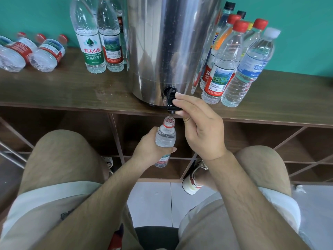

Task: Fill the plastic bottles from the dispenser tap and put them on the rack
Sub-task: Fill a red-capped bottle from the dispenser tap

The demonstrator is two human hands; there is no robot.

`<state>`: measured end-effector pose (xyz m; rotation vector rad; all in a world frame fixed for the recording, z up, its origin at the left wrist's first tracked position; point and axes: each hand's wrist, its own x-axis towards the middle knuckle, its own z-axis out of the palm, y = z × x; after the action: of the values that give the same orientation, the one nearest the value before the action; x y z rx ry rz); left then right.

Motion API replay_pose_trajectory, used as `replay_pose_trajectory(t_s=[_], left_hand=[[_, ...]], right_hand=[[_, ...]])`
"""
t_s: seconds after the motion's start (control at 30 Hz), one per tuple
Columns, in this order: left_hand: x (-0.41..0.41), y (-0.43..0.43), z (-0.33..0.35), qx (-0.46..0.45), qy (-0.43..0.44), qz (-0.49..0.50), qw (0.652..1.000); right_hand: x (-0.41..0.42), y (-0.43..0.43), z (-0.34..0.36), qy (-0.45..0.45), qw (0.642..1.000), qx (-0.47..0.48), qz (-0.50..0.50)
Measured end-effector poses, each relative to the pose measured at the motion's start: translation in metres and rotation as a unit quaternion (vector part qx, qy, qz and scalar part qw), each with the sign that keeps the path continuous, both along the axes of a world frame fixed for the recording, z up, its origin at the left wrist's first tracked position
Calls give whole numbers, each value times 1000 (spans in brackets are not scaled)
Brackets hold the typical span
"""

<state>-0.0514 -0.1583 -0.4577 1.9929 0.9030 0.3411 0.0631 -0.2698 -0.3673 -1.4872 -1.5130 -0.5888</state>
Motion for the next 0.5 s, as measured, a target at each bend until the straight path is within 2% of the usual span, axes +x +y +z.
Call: replay_pose_trajectory(t_s=[0.5], left_hand=[[0,3,-3,-6,-19,1,1000]], right_hand=[[4,4,15,-13,1000,-1,1]])
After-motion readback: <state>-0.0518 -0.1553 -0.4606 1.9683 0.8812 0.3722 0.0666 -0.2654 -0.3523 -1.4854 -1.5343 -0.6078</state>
